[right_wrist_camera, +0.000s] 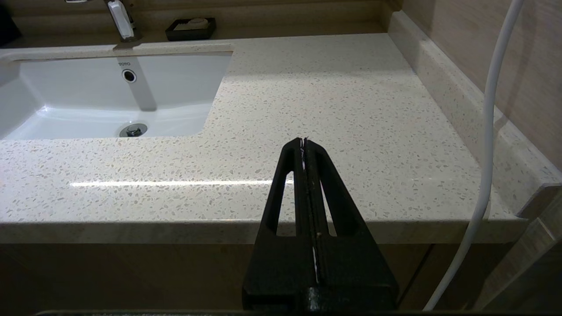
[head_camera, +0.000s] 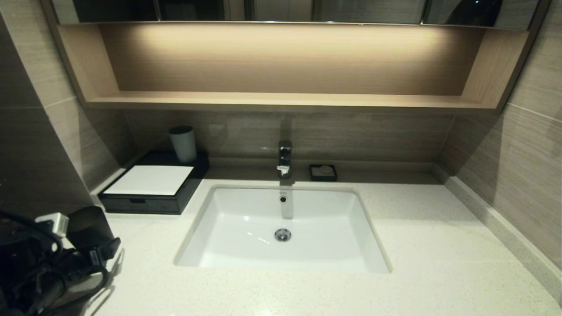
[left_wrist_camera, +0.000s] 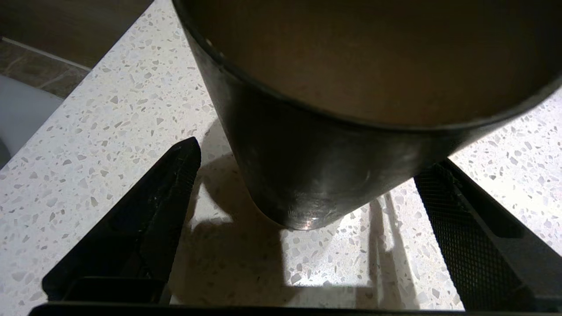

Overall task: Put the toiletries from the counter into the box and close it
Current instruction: Pick up the cup

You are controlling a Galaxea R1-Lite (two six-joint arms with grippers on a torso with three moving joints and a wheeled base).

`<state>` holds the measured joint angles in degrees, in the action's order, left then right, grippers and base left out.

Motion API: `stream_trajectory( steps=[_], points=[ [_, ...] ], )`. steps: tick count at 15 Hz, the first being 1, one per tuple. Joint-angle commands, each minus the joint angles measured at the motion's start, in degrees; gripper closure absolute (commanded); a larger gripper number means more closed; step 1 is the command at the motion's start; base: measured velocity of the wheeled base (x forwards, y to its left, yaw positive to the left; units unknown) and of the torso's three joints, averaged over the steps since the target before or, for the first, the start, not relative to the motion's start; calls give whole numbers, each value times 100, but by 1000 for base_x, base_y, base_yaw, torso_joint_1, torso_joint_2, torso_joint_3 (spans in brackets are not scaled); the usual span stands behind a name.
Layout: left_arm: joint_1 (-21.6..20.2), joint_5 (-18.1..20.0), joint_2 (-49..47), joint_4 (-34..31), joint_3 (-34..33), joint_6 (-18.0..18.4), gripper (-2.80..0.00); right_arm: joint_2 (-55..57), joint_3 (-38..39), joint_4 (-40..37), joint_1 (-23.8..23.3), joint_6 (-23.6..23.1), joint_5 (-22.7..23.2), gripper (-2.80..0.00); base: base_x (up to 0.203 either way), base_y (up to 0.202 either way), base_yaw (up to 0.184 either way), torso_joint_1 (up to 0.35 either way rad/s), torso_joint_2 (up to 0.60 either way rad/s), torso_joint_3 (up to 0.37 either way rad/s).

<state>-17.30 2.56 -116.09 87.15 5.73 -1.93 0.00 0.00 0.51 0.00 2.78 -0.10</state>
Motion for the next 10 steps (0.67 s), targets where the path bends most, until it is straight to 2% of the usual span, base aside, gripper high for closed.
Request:
stream_trajectory(
  steps=[1,10],
  points=[
    [7,-1,-49,51,71,-10,-280,9,-8,2,0,3,1,0,0,0,0,0,0,0],
    [34,8,-151,51,181,-10,-280,9,0,2,0,3,1,0,0,0,0,0,0,0]
  ],
)
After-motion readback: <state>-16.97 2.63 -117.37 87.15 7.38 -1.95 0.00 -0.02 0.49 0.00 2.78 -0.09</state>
